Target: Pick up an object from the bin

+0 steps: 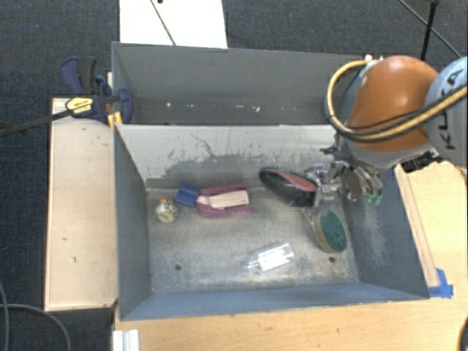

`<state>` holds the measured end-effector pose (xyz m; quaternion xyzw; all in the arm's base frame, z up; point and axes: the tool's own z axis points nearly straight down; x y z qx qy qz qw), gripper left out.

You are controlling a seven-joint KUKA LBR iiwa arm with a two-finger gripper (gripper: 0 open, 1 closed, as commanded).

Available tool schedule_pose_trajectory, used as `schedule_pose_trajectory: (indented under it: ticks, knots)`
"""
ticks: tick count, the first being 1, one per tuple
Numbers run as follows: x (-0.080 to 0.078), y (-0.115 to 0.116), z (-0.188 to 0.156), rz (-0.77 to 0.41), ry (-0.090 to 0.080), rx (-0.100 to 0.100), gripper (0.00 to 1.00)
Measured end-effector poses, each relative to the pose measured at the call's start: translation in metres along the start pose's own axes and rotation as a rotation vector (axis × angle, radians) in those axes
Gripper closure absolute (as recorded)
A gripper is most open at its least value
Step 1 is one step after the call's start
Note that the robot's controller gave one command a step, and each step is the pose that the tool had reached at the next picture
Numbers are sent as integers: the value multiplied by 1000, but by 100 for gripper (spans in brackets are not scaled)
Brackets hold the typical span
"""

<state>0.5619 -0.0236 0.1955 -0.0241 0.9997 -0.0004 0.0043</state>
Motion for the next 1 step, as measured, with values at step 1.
schedule_pose_trajectory:
  ticks: [1]
  knots:
    - [-1, -4, -96, 10, -2, 1, 100]
